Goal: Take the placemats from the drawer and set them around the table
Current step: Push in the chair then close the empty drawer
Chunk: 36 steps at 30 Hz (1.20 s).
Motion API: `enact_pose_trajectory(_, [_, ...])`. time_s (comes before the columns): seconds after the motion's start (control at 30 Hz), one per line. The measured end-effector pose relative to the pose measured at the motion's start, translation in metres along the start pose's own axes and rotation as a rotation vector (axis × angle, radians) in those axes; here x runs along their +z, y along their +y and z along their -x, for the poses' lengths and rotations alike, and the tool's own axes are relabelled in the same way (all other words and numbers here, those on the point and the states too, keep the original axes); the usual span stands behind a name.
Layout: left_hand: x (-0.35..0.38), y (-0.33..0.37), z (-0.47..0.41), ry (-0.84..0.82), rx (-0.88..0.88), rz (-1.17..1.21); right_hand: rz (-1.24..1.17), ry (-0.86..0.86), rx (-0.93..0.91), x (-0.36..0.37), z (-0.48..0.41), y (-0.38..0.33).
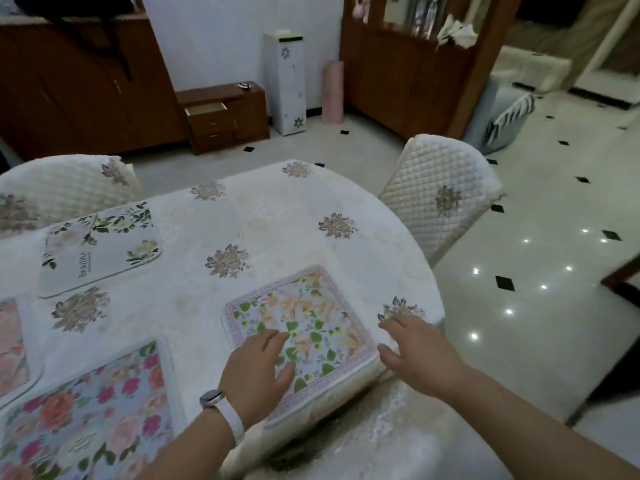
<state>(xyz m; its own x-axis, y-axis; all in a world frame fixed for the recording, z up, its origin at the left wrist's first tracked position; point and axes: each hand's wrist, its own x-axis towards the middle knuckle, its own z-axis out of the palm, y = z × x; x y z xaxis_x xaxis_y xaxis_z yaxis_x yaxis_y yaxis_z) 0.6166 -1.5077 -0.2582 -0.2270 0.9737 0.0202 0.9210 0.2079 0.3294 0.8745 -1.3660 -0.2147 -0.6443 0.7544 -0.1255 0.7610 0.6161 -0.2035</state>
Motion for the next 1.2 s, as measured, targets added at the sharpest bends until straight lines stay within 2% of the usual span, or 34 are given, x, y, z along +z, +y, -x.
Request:
enact_pose_trajectory(0.4, [0.040, 0.173, -0.114, -0.020, -0.058, -0.055, -0.069, -0.087, -0.059, -0.041, -0.053, 0.194])
enact_pose_trajectory(0.6, [0.045, 0.238, -0.170, -0.015, -0.014, -0.087, -0.115, -0.036, -0.033, -0.073, -0.073, 0.265])
enact_pose_trajectory(0.77, [0.042, 0.262, -0.216, -0.009, 0.025, -0.090, -0.136, -0.018, 0.033, -0.082, -0.084, 0.298])
enact_pose_trajectory(1.03, [0.053, 0.269, -0.263, 0.032, 0.102, -0.023, -0.088, 0.024, 0.085, -0.099, -0.088, 0.303])
enact_pose_trajectory(1.2, [0.071, 0.297, -0.287, 0.009, 0.167, 0.018, -0.064, 0.038, 0.133, -0.110, -0.077, 0.331])
